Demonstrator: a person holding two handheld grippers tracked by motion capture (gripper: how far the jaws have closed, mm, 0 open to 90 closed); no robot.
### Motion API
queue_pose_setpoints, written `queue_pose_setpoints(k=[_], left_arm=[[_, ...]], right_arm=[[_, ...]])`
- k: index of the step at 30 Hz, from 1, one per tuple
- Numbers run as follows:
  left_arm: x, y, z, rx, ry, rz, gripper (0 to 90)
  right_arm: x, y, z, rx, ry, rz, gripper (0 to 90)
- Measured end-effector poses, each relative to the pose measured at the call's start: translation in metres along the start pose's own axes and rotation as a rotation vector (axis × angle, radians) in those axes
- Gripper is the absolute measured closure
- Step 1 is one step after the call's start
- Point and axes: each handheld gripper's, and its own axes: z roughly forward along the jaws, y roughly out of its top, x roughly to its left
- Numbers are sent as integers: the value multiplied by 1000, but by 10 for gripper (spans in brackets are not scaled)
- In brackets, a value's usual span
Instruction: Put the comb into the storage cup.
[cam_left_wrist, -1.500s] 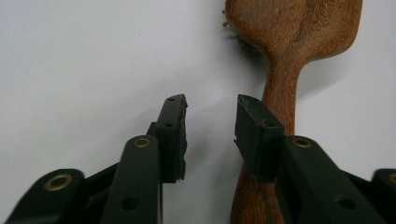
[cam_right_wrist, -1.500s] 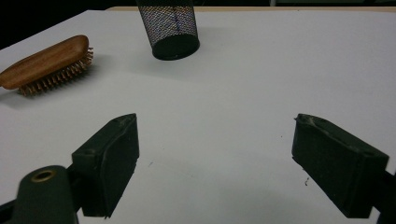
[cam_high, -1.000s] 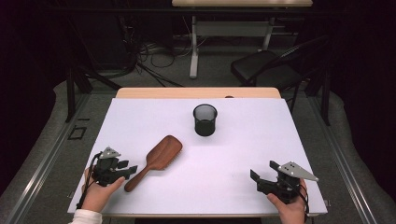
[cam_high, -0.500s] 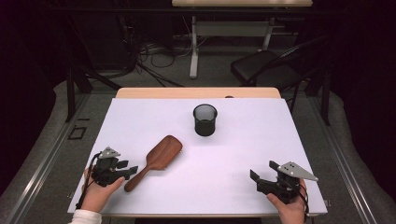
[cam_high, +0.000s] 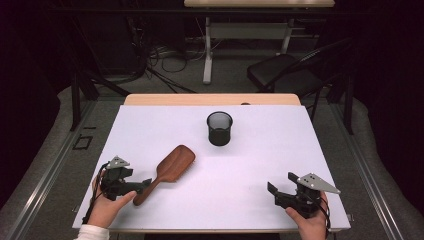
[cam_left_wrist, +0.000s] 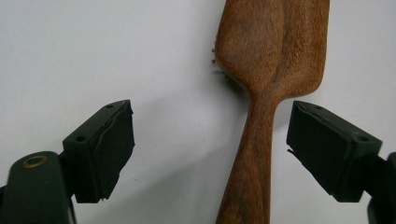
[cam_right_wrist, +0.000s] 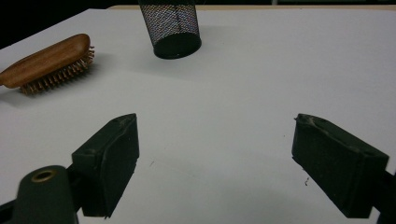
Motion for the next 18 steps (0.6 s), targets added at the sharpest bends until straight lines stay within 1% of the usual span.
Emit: queue_pose_setpoints(k=[1, 3, 6, 9, 13, 14, 15, 18], left_arm=[[-1, 0, 0, -7, -6, -9, 97], [-1, 1, 0, -13, -9, -14, 52], [-3, 1, 2, -17, -23, -23, 7], [-5, 1, 3, -12, -28, -17, 4], [-7, 1, 3, -14, -34, -9, 4], [-9, 1, 3, -21, -36, 1, 4], [-10, 1, 2, -17, -46, 8, 5], [-12, 1, 2, -22, -39, 12, 4]], right_arm=[[0, 0, 0, 1, 0, -1, 146], [0, 0, 0, 0, 1, 0, 146], [0, 0, 0, 2, 2, 5, 146], [0, 0, 0, 1, 0, -1, 146], [0, 0, 0, 2, 1, 3, 146], [0, 0, 0, 1, 0, -1, 146], [0, 0, 0, 1, 2, 3, 146], [0, 0, 0, 2, 2, 5, 146]])
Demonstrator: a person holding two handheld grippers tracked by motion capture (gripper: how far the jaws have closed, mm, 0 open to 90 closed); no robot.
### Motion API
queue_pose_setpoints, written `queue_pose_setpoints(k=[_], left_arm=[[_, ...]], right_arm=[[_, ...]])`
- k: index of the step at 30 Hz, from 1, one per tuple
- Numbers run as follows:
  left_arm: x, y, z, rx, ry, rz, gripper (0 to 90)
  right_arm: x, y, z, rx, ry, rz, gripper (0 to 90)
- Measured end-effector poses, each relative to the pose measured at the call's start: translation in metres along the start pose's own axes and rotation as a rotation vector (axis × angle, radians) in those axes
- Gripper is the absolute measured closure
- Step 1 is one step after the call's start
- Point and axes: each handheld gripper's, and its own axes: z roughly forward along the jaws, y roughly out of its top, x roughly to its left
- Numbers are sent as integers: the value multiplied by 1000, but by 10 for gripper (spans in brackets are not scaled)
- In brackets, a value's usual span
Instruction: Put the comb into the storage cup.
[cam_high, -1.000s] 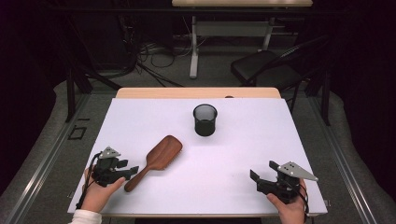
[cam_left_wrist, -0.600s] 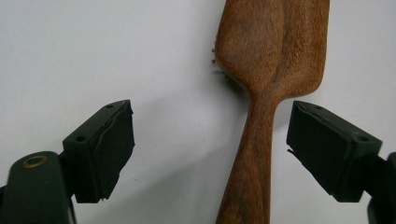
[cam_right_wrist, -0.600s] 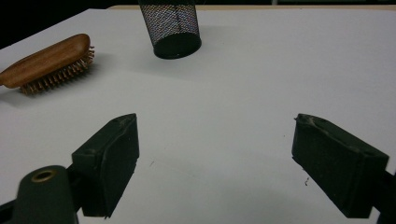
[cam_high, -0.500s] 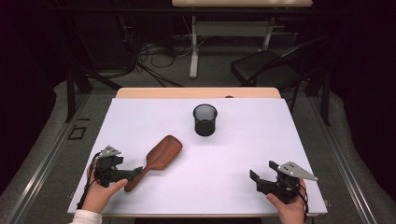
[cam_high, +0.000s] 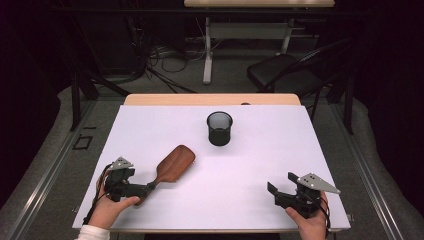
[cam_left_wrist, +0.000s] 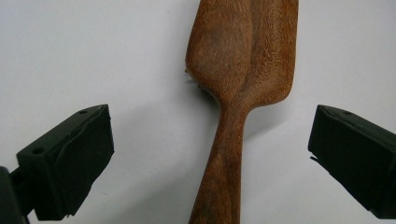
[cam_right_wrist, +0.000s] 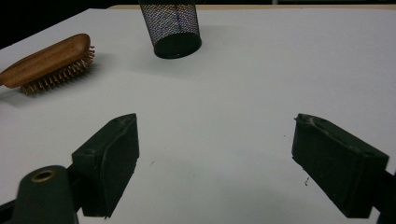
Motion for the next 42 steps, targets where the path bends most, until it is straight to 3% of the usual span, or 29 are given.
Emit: queue_pose_setpoints(k=[13, 19, 24, 42], left_arm=[[-5, 3, -5, -35, -46, 15, 5], [-9, 4, -3, -19, -46, 33, 11], [-13, 6, -2, 23, -30, 62, 14], [-17, 9, 6, 97, -21, 93, 16]], right_arm=[[0, 0, 0, 1, 2, 0, 146], [0, 0, 0, 2, 1, -5, 146], [0, 0, 0, 3, 1, -5, 146], [0, 0, 0, 10, 1, -11, 146]])
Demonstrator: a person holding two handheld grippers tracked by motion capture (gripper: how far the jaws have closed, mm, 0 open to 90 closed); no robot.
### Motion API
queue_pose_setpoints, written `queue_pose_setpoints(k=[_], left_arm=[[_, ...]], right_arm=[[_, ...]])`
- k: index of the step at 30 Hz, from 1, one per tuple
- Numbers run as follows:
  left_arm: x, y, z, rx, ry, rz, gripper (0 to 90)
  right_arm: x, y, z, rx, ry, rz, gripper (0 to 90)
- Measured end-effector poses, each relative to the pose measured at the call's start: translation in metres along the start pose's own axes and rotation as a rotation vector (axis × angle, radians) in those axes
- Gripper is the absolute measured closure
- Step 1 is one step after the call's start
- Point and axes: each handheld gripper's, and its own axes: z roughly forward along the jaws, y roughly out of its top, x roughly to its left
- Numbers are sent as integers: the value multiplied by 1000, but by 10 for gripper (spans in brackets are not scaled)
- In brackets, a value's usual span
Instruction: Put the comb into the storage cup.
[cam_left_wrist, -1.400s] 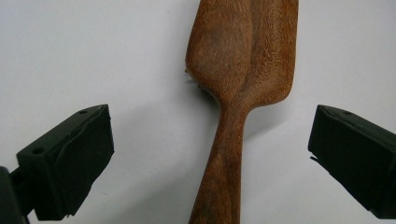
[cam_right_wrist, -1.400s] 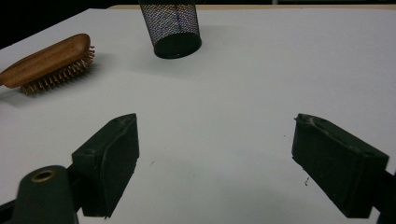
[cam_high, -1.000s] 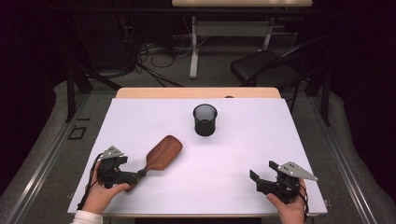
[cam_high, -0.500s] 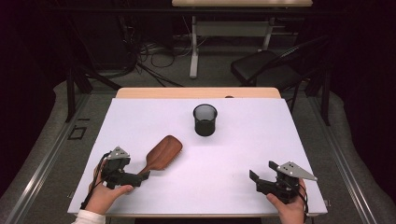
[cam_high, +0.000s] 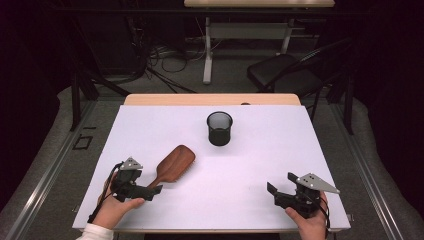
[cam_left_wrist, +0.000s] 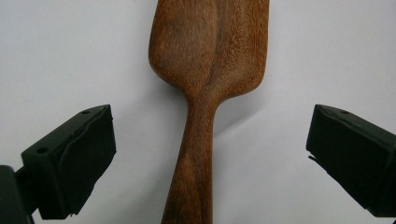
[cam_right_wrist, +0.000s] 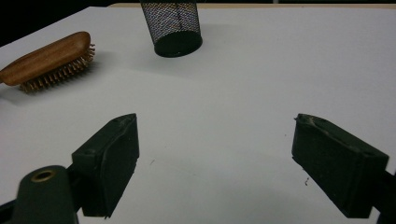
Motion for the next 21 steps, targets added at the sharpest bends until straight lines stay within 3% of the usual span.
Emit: queue_pose_setpoints(k=[11, 21], left_arm=[[0, 10, 2, 66, 22, 26, 24], [6, 14, 3, 111, 21, 18, 35]], right_arm=[[0, 0, 0, 1, -1, 3, 146], [1, -1, 1, 1, 3, 6, 146]])
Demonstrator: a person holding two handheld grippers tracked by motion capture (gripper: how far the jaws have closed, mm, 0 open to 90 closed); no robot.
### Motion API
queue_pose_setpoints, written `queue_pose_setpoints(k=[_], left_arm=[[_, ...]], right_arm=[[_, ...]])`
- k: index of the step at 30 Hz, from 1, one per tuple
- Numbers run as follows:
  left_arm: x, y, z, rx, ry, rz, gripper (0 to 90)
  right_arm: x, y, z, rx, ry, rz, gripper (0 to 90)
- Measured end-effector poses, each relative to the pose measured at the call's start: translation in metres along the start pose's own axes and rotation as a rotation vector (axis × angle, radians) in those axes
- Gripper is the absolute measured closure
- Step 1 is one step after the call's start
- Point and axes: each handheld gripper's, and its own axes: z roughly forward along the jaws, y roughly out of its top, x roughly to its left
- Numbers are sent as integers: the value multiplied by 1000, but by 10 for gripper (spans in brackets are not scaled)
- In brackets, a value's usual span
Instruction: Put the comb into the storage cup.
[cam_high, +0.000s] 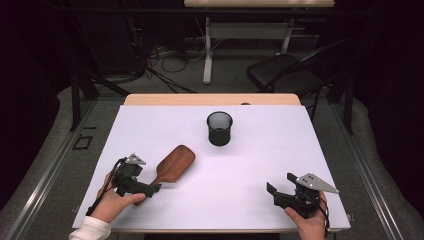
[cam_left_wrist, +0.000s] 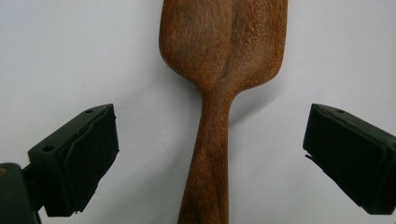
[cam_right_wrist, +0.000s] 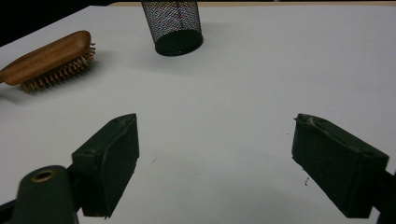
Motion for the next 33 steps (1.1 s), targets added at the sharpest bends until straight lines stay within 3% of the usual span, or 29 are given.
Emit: queue_pose_setpoints(k=[4, 18, 33], left_arm=[[4, 3, 0, 15, -19, -10, 35], [6, 6, 3, 67, -17, -6, 46], [6, 9, 7, 87, -10, -5, 144]], right_arm=[[0, 0, 0, 2, 1, 2, 146], [-1, 0, 1, 5, 4, 8, 146], [-1, -1, 2, 8, 5, 10, 146]])
